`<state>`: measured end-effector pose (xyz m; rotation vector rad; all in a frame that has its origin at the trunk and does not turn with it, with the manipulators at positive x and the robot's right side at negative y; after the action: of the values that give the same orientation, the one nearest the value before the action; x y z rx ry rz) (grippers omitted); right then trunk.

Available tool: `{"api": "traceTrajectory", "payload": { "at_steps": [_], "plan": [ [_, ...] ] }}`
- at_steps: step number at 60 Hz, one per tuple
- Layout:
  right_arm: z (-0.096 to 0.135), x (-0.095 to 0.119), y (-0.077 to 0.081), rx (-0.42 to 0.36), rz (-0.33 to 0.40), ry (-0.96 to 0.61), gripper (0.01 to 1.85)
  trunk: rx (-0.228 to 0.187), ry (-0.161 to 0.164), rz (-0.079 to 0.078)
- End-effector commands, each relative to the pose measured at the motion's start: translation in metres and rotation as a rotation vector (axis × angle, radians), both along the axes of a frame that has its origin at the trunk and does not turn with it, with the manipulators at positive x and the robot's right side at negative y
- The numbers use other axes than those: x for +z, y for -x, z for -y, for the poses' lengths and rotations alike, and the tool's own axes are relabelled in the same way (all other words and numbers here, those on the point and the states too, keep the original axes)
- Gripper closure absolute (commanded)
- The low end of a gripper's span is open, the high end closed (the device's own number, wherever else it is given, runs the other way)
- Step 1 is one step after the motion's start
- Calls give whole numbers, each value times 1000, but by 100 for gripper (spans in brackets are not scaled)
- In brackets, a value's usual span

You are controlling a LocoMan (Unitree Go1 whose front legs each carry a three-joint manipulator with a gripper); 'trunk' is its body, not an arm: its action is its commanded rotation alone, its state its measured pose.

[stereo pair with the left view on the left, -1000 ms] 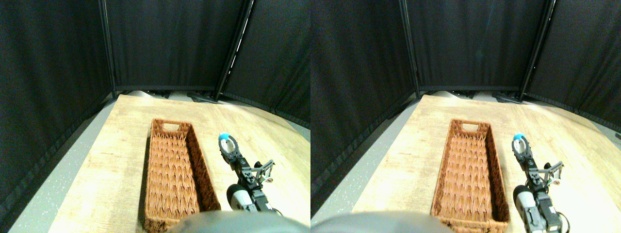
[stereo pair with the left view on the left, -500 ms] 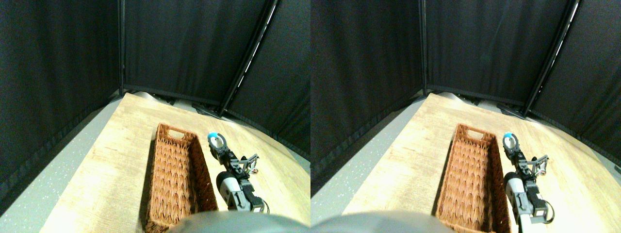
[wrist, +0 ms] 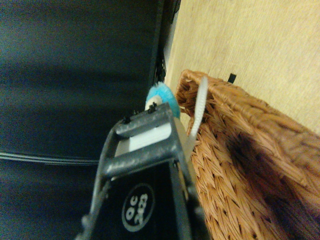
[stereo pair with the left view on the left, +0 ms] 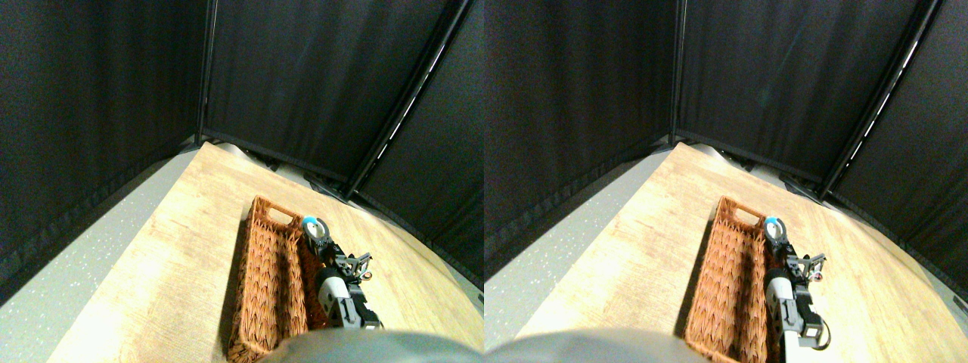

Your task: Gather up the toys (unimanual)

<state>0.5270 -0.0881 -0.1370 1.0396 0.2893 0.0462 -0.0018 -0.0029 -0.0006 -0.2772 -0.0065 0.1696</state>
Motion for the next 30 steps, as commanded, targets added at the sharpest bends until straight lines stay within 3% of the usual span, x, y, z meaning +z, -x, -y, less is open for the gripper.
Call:
{"api": "traceTrajectory", "payload": {
  "at_steps": [1,8,13,15,18,19,20,22,30],
  "plan": [
    [-2,3,1,-23,1,-35,180,13,20,-16],
    [-2,2,4,-22,-7,24,180,13,16,-16],
    [-2,1,6,-38,-52,-35,180,10,12,-17],
    [-2,2,8,-43,-80,-39,162,10,10,-15],
    [-1,4,10,-13,-115,-40,105,10,7,-14],
    [-1,4,10,-13,-115,-40,105,9,6,-14],
    [-1,5,10,-12,-122,-25,87,9,6,-14],
    [0,6,12,-11,-117,-16,69,9,5,-12],
    [2,9,16,-5,-91,16,53,6,-1,-16]
  ]
}}
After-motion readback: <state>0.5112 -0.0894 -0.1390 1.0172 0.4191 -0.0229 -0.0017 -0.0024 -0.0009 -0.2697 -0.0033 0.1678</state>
